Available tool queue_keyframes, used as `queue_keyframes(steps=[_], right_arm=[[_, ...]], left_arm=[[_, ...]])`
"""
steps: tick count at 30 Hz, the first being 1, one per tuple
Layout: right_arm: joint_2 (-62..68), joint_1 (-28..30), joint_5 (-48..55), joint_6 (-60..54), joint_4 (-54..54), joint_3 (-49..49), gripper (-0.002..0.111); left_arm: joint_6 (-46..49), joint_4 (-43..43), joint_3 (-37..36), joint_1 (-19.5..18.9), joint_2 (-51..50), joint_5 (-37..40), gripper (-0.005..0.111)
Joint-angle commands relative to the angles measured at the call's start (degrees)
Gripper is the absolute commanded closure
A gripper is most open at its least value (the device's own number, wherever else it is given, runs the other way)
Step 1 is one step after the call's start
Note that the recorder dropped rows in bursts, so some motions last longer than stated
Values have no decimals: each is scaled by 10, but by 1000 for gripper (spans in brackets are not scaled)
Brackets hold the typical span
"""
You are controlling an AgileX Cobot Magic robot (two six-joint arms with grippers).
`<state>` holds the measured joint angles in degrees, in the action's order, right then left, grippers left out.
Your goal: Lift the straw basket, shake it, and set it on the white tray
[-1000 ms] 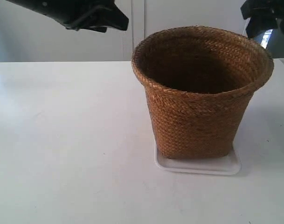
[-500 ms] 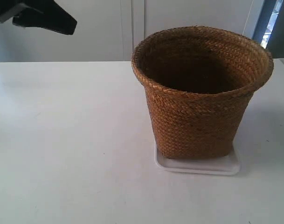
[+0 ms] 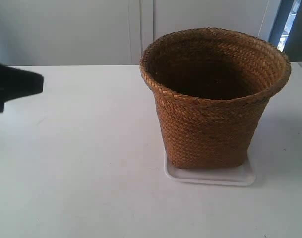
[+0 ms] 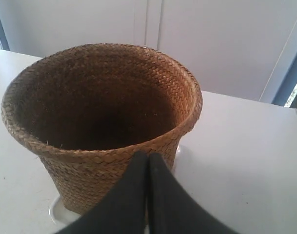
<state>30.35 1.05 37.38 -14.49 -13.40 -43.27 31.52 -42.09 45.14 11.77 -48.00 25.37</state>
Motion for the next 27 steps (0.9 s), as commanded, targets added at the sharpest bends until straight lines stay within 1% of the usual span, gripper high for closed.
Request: queue_keyframes(steps=[1, 6, 8, 11, 16, 27], right_arm=[[-53, 1, -55, -2, -1, 50, 108], [-93, 1, -60, -2, -1, 96, 108], [-96, 1, -59, -2, -1, 117, 108], [-96, 1, -53, -2, -1, 145, 108], [-96, 1, -29, -2, -1, 154, 108], [-96, 1, -27, -2, -1, 154, 108]], left_arm=[[3, -16, -71, -1, 67, -25, 106], [26, -10, -139, -1, 132, -58, 106], [47, -7, -164, -1, 140, -76, 106], [46, -7, -187, -1, 143, -88, 106], [43, -7, -190, -1, 143, -56, 106], [45, -7, -190, -1, 143, -58, 106]])
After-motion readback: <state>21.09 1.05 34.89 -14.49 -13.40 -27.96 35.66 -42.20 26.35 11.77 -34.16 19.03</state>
